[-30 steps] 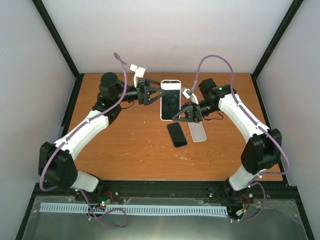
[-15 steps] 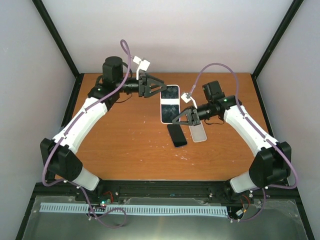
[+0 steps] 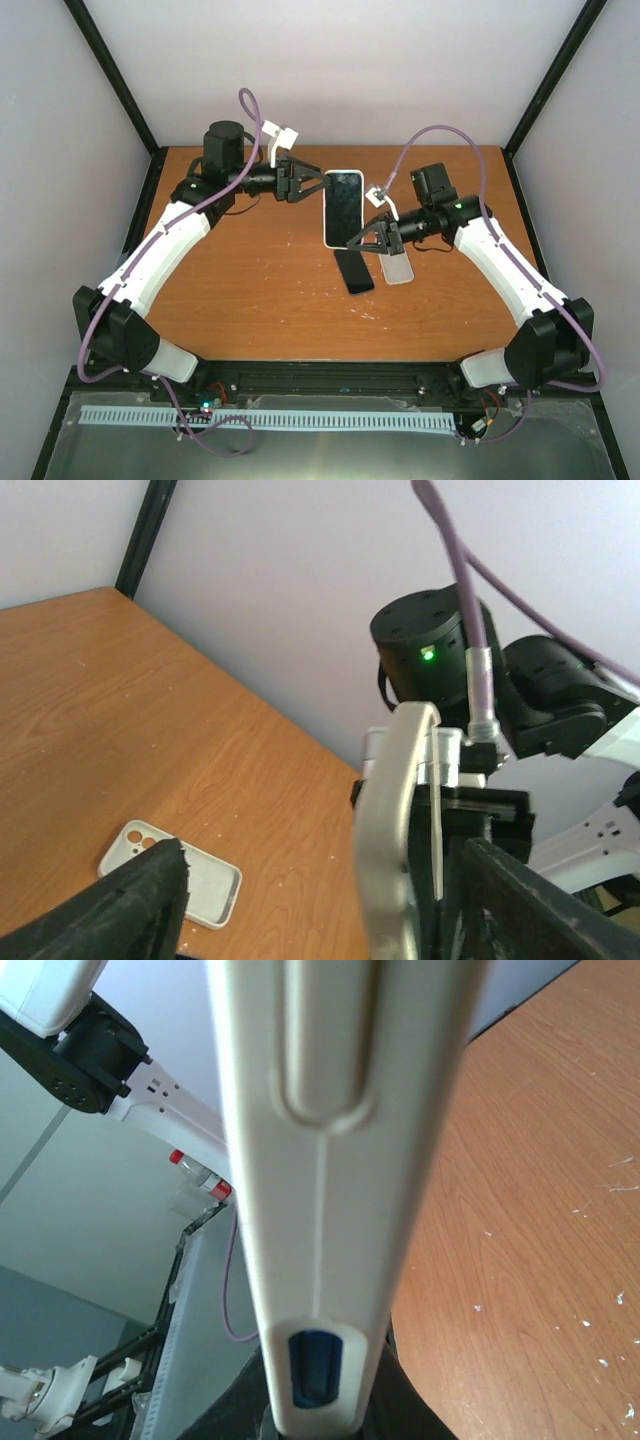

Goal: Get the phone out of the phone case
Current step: Adjust the phone, then remove the phone case from the phone.

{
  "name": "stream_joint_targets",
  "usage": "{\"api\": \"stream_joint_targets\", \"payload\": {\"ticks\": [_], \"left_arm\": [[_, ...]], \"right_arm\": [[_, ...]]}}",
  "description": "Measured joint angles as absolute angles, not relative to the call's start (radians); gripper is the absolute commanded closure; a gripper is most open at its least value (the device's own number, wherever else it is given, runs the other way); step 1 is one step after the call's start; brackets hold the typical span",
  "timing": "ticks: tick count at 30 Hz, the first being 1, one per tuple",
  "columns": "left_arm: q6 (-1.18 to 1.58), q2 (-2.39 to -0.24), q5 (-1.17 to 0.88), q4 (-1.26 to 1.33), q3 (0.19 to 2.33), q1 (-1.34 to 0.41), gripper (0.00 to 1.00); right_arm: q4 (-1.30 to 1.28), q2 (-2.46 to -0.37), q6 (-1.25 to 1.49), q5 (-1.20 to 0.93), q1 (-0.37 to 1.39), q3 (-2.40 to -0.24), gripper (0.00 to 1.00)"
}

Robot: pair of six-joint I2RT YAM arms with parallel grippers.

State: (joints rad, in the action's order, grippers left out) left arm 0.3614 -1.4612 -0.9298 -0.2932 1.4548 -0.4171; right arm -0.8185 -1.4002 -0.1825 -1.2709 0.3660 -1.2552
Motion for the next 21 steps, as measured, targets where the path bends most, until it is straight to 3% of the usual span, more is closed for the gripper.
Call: {"api": "stream_joint_targets", "payload": {"ticks": [5, 12, 21], "left_arm": [[0.367, -1.462, -0.984, -0.282, 1.418, -0.417, 0.43], [0.388, -1.467, -1.135, -0.245, 1.406, -0.417, 0.70], [0.406, -1.490, -1.219, -0.220, 1.406, -0.417, 0.72]], "right_arm": [[-0.820, -1.386, -0.205, -1.269, 0.370, -1.244, 0.97], [-0.837, -1.386, -0.236, -1.264, 0.385, -1.238, 0.97], [-0.842, -1.386, -0.252, -1.264, 0.389, -1.238, 0.97]]}}
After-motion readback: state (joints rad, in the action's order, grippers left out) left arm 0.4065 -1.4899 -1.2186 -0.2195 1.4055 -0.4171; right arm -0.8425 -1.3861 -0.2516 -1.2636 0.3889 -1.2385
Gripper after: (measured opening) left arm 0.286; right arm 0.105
